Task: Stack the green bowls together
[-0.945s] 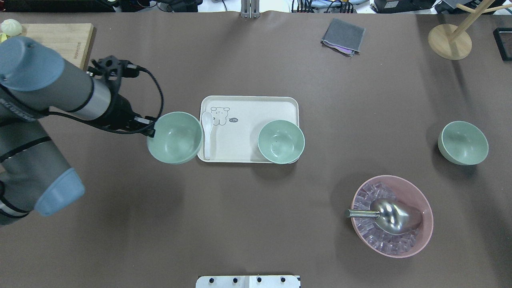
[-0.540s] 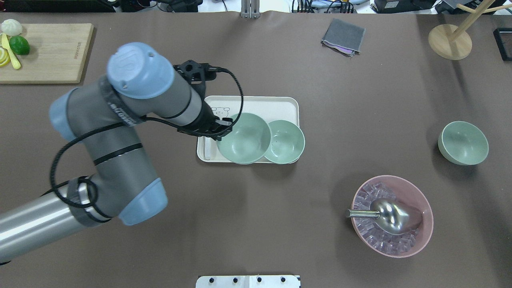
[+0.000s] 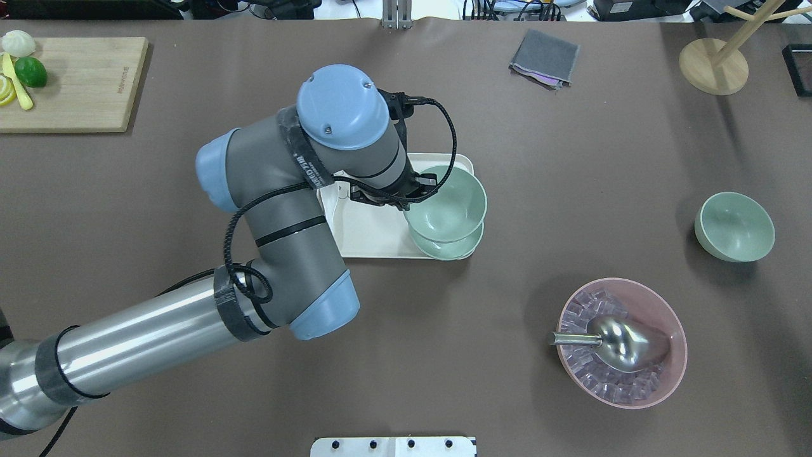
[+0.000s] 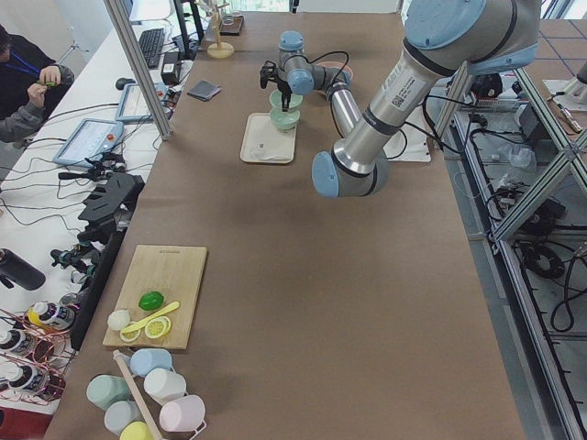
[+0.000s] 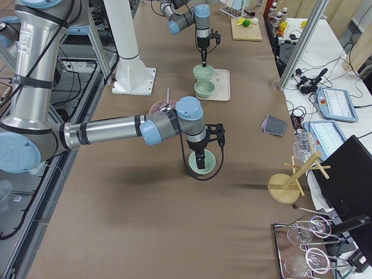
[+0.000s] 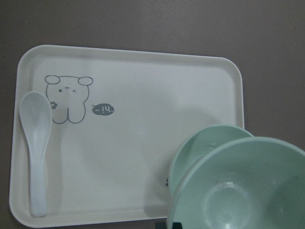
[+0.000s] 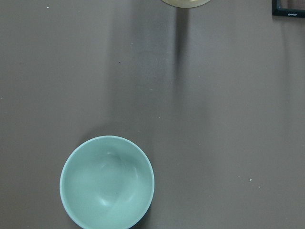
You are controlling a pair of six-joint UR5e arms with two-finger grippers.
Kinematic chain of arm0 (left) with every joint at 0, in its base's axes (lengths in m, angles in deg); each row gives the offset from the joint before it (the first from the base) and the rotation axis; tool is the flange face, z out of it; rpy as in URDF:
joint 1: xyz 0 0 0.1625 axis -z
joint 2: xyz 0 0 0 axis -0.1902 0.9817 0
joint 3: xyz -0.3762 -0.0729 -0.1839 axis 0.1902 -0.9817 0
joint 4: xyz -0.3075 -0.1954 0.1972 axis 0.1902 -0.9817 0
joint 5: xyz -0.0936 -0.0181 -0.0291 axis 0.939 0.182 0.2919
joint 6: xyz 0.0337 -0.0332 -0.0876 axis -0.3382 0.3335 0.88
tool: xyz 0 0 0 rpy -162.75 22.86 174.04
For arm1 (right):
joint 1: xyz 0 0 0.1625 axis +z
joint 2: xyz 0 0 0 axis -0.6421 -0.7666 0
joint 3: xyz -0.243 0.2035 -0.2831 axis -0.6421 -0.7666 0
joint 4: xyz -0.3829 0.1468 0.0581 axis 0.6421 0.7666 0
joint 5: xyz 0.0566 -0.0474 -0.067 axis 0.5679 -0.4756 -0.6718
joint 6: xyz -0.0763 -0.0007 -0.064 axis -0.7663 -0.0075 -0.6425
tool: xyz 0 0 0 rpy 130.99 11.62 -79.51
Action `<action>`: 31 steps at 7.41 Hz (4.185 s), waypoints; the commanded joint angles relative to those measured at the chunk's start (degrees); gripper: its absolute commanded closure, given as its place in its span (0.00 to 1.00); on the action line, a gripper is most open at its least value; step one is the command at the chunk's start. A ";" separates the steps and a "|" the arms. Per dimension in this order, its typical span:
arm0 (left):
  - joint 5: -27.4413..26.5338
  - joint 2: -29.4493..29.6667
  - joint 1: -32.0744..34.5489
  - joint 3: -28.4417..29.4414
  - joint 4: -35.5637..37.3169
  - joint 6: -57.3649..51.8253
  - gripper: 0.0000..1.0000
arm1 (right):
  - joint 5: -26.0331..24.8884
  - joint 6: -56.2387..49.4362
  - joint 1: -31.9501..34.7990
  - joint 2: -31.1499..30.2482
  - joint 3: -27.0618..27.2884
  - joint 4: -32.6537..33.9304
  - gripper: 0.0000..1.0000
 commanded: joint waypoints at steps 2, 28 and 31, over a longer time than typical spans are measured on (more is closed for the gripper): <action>-2.42 2.13 -1.31 7.07 -3.47 0.72 1.00 | 0.00 0.00 -0.03 0.03 0.02 0.06 0.00; 24.92 -48.47 47.69 -16.41 9.97 -88.97 0.02 | 2.73 7.20 -3.45 0.82 -1.90 -0.73 0.00; 25.35 -50.95 54.31 -13.04 10.06 -99.81 0.02 | 0.27 7.38 -5.64 2.22 -10.04 -8.32 0.02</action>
